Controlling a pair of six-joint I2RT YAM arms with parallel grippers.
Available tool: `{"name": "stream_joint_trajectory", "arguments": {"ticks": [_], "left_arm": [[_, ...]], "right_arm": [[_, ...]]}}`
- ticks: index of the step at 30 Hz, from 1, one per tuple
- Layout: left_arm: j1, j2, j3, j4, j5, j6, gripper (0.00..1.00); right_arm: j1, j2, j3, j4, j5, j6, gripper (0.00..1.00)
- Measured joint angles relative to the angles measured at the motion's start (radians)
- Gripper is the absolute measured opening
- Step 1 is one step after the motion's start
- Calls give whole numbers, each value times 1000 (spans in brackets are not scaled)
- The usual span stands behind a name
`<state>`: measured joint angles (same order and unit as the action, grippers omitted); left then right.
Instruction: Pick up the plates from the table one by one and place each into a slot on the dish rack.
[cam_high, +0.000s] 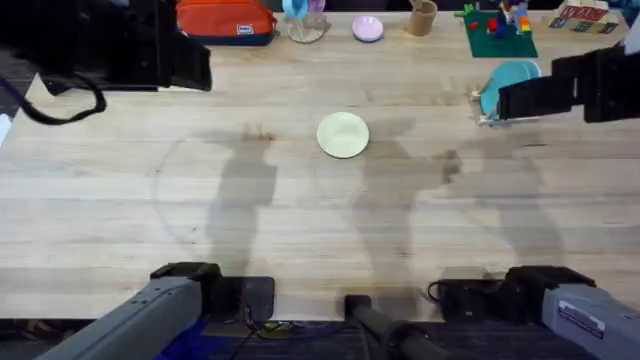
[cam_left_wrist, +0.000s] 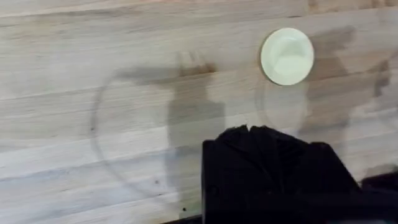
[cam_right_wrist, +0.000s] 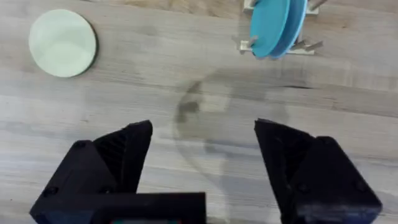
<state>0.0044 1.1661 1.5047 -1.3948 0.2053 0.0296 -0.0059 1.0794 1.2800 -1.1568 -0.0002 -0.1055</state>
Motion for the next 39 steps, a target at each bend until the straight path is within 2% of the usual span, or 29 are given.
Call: {"name": "stream_joint_trajectory", "arguments": {"ticks": [5,13,16,20,25,35,39], "left_arm": [[0,47,-60,66,87,-1,40],[0,147,-271,296,269,-12,40],[0,178,-300,362,350,-14,40],[0,227,-306,389,427,-15,40],[-17,305,-307,418,467,-16,41],[-138,432,-307,538,511,-44,41],[-166,487,-307,577,533,-61,40]], "right_arm": [[0,0,0,0,0,0,995],[0,0,0,0,0,0,993],[0,0,0,0,0,0,993],[0,0,0,0,0,0,993],[0,0,0,0,0,0,994],[0,0,0,0,0,0,995],[0,0,0,0,0,0,995]]}}
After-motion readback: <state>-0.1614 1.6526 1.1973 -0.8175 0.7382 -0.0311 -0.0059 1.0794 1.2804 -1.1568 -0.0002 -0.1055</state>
